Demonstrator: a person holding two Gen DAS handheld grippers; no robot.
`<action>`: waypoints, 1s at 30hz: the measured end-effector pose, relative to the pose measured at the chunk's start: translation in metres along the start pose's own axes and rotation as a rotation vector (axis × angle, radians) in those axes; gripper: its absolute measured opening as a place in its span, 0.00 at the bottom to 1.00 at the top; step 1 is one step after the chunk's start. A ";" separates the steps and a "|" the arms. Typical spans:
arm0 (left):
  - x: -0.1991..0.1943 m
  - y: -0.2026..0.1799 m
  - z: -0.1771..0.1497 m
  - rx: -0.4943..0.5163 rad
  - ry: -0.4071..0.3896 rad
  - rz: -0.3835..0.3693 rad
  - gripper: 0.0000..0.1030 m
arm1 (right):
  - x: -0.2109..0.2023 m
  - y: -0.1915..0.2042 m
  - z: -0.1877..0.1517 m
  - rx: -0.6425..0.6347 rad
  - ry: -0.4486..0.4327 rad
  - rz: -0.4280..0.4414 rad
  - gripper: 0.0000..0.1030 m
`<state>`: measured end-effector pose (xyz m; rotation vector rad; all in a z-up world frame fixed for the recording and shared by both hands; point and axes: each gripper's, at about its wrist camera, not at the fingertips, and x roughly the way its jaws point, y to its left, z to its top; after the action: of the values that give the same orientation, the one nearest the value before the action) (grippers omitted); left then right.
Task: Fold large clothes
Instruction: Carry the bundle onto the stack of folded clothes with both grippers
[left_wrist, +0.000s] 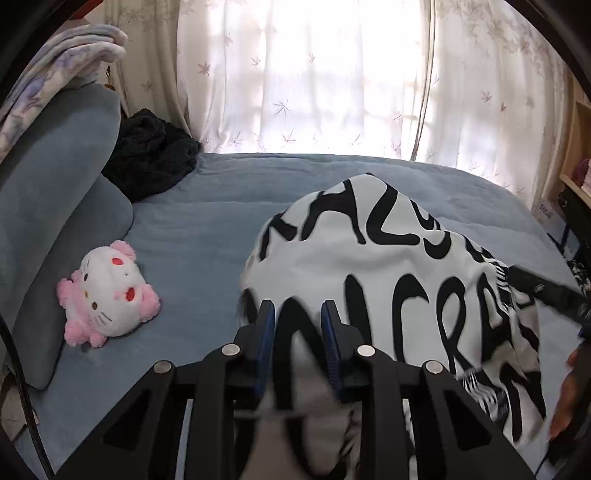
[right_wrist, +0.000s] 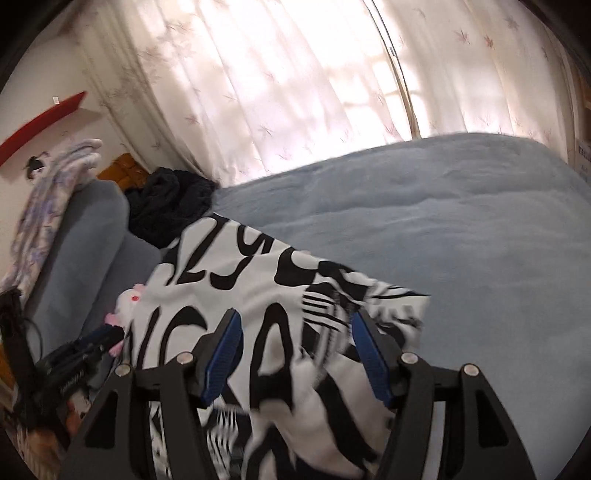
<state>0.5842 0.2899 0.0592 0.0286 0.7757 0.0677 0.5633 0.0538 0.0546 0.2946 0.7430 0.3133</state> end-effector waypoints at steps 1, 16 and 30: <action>0.009 -0.006 0.002 0.013 0.004 0.026 0.24 | 0.011 0.005 0.001 0.004 0.008 -0.004 0.61; 0.090 0.001 -0.009 0.013 0.079 0.119 0.25 | 0.112 0.004 -0.010 -0.031 0.156 -0.133 0.69; 0.110 0.013 -0.019 -0.022 0.057 0.103 0.25 | 0.125 0.007 -0.018 -0.070 0.113 -0.132 0.75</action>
<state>0.6488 0.3112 -0.0307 0.0460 0.8301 0.1754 0.6361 0.1100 -0.0315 0.1618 0.8565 0.2312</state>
